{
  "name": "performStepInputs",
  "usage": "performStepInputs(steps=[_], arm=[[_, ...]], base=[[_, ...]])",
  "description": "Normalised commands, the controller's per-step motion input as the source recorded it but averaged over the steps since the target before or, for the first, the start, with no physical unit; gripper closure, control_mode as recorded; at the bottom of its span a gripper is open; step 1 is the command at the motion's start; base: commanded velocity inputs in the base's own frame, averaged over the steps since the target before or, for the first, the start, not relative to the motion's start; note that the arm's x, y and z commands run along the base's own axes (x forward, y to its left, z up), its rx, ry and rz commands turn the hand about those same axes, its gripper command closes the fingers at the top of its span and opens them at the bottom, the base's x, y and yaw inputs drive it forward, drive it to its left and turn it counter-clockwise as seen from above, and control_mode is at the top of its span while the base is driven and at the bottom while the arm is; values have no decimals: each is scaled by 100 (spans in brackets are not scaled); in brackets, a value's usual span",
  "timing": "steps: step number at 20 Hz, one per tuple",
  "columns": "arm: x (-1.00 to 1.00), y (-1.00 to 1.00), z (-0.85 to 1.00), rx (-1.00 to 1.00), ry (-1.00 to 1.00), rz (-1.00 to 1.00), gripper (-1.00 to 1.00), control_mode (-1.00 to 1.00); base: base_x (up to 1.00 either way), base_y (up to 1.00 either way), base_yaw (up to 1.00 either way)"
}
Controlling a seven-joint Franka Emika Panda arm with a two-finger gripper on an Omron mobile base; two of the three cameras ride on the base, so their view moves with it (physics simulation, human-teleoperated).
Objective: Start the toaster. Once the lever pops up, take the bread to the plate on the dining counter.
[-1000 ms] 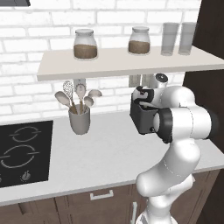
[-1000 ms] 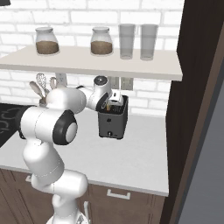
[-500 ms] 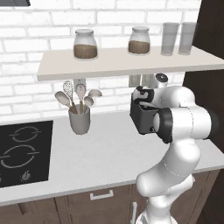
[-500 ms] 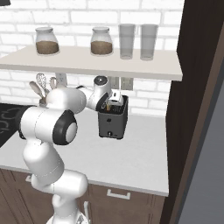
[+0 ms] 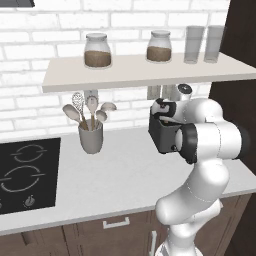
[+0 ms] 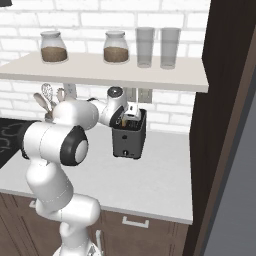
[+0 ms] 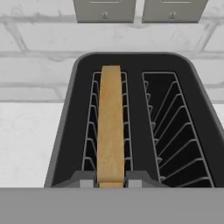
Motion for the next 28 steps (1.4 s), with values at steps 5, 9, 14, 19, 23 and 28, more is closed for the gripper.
performStepInputs(steps=[5, 9, 14, 19, 23, 28], arm=[[0, 0, 0, 0, 0, 0, 100, -100], [0, 0, 0, 0, 0, 0, 100, -100], [0, 0, 0, 0, 0, 0, 100, -100], [-7, 0, 0, 0, -10, 0, 100, -100], [-8, 0, 2, 0, -18, 0, 100, -100], [-17, 0, 14, 0, -20, 0, 100, -100]], base=[[0, 0, 0], [0, 0, 0], [0, 0, 0], [0, 0, 0], [0, 0, 0], [0, 0, 0]])
